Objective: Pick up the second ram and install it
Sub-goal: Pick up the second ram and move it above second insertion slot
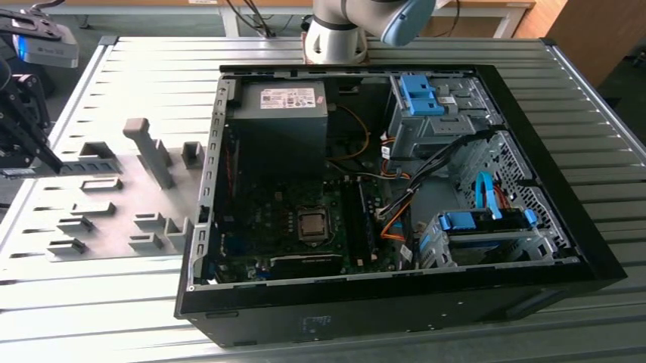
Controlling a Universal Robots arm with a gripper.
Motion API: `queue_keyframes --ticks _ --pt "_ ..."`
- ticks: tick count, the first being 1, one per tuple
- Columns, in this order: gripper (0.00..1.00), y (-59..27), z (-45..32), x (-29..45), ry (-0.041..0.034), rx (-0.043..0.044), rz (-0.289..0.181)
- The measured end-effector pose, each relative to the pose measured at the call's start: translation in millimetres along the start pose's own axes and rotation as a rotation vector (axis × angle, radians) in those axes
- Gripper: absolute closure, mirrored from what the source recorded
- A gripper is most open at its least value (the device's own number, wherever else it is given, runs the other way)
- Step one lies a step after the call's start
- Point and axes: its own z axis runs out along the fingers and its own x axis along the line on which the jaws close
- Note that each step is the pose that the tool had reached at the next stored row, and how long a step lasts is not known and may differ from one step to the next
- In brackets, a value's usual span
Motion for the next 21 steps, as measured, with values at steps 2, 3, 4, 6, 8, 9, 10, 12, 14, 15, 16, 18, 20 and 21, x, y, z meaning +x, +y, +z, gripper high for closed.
queue_keyframes --ticks 2,3,4,6,8,9,10,12,14,15,16,18,20,21 --pt "0.86 0.0 -1.5 0.0 0.0 -0.0001 0.0" --pt "0.86 0.0 -2.2 0.0 -0.0001 0.0 0.0" --pt "0.86 0.0 -2.9 -0.1 -0.0001 0.0 0.0" --pt "0.86 0.0 -4.5 -0.1 -0.0001 0.0 0.0" --pt "0.86 0.0 -6.3 -0.1 -0.0001 -0.0001 0.0" --pt "0.86 0.0 -7.0 -0.1 0.0 0.0 0.0" --pt "0.86 0.0 -7.9 -0.1 0.0 -0.0001 0.0" --pt "0.86 0.0 -9.5 -0.1 0.0 0.0 0.0" --pt "0.86 0.0 -11.0 -0.2 -0.0001 0.0 0.0" --pt "0.86 0.0 -11.8 -0.2 -0.0001 0.0 0.0" --pt "0.86 0.0 -12.6 -0.2 -0.0001 0.0 0.0" --pt "0.86 0.0 -14.3 -0.2 0.0 0.0 0.0" --pt "0.86 0.1 -16.4 -0.3 0.0 -0.0001 0.0" --pt "0.86 0.0 -17.4 -0.3 0.0 0.0 0.0"
